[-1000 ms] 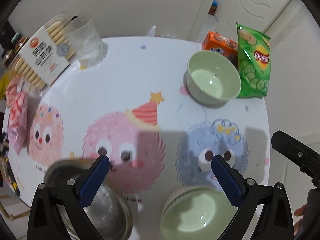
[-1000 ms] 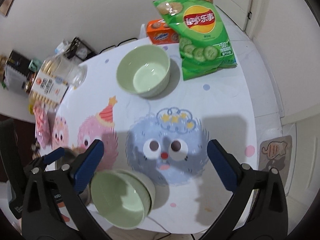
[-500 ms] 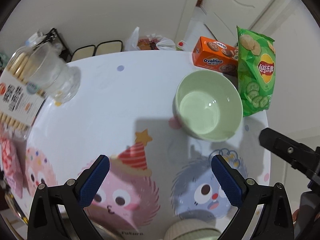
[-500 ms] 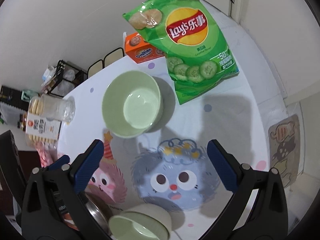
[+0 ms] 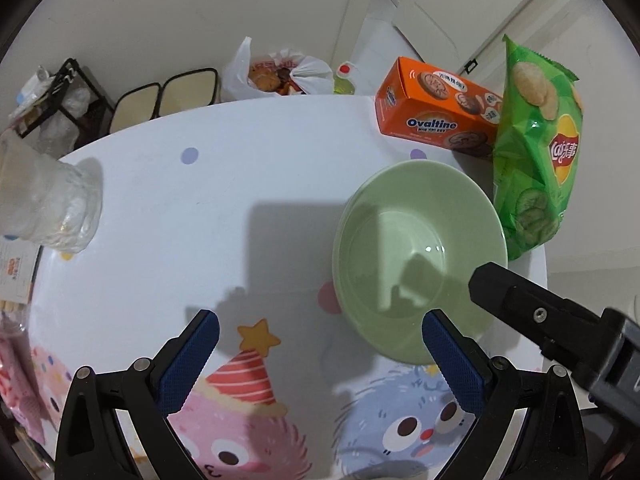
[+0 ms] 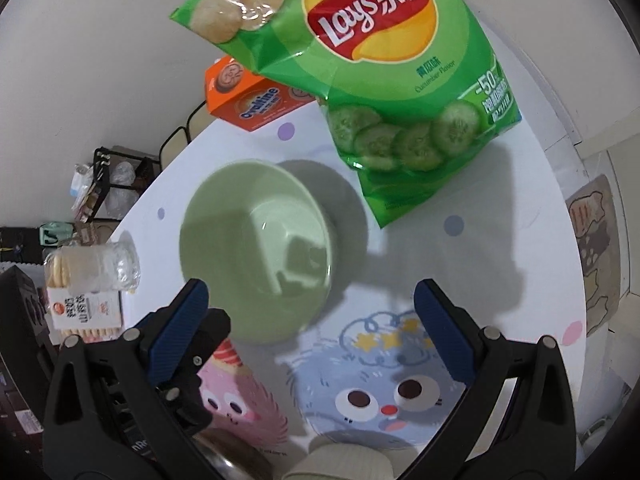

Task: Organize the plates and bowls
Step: 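Move both grippers to the small pale green bowl beside the chips bag, then close both grippers on the small pale green bowl's rim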

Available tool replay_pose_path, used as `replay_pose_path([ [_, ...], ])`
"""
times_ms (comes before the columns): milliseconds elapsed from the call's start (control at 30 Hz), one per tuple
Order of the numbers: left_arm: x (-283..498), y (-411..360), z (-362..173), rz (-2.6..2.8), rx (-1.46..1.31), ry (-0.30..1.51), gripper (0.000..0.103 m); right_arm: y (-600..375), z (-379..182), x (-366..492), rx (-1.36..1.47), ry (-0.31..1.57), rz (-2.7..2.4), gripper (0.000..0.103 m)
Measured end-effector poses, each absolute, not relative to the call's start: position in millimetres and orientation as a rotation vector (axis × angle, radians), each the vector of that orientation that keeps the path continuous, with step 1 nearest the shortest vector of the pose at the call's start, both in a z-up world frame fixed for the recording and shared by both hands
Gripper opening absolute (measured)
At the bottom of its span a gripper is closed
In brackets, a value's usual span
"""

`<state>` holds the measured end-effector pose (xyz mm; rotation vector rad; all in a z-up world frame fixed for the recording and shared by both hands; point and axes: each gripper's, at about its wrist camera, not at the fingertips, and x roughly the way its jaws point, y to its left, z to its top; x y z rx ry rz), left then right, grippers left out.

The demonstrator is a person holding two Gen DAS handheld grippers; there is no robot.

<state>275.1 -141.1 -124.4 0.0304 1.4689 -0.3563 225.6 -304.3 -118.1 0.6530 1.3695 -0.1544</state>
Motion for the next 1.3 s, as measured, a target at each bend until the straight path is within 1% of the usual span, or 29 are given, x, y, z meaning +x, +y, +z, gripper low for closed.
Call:
replay_pose_path([
  [67,276,-145,-126,-0.367,0.057,1.461,0.101,-301,-120,229,0.641,1.375,-0.146,0.102],
  [100,277,-146,-127,-0.367,0.067,1.458,0.097,-299,-121,230,0.645,1.381,-0.145,0.099],
  [133,277,-147,-128,-0.367,0.071,1.459,0.092,-299,-123,231,0.651,1.387,-0.148,0.093],
  [167,279,-148,-130,-0.371,0.066,1.467,0.090,-299,-125,231,0.659,1.390,-0.154,0.088],
  [200,280,-149,-131,-0.371,0.066,1.474,0.086,-300,-127,232,0.669,1.396,-0.160,0.078],
  [233,281,-150,-132,-0.372,0.070,1.481,0.079,-299,-129,232,0.676,1.400,-0.160,0.069],
  [267,282,-151,-134,-0.378,0.070,1.485,0.076,-299,-130,232,0.680,1.404,-0.160,0.067],
  [333,284,-153,-136,-0.392,0.061,1.495,0.065,-299,-132,233,0.675,1.411,-0.164,0.061],
  [367,284,-153,-137,-0.402,0.049,1.499,0.062,-298,-132,234,0.674,1.411,-0.165,0.058],
  [400,285,-153,-138,-0.403,0.045,1.501,0.055,-298,-133,234,0.673,1.412,-0.168,0.051],
  [433,287,-154,-139,-0.397,0.046,1.502,0.050,-298,-134,234,0.669,1.414,-0.171,0.046],
  [500,294,-153,-146,-0.395,0.033,1.509,0.045,-296,-133,235,0.661,1.411,-0.186,0.046],
  [600,298,-150,-150,-0.388,0.016,1.515,0.028,-294,-134,237,0.639,1.419,-0.202,0.046],
  [633,299,-149,-151,-0.395,0.010,1.515,0.026,-294,-135,237,0.654,1.418,-0.186,0.043],
  [700,300,-151,-152,-0.397,0.016,1.511,0.024,-294,-134,238,0.649,1.415,-0.197,0.039],
  [800,300,-153,-153,-0.416,0.003,1.509,0.016,-291,-134,239,0.637,1.414,-0.201,0.037],
  [867,300,-153,-152,-0.415,0.000,1.501,0.015,-290,-134,239,0.605,1.424,-0.214,0.031],
  [933,300,-154,-152,-0.420,-0.005,1.501,0.012,-291,-136,239,0.585,1.434,-0.239,0.017],
  [1000,301,-154,-152,-0.427,-0.007,1.500,0.010,-292,-138,239,0.575,1.437,-0.244,0.012],
  [1100,301,-154,-152,-0.422,-0.014,1.506,0.009,-295,-139,237,0.599,1.428,-0.240,0.009],
  [1300,300,-154,-151,-0.418,-0.007,1.508,0.008,-293,-139,237,0.606,1.421,-0.221,0.009],
])
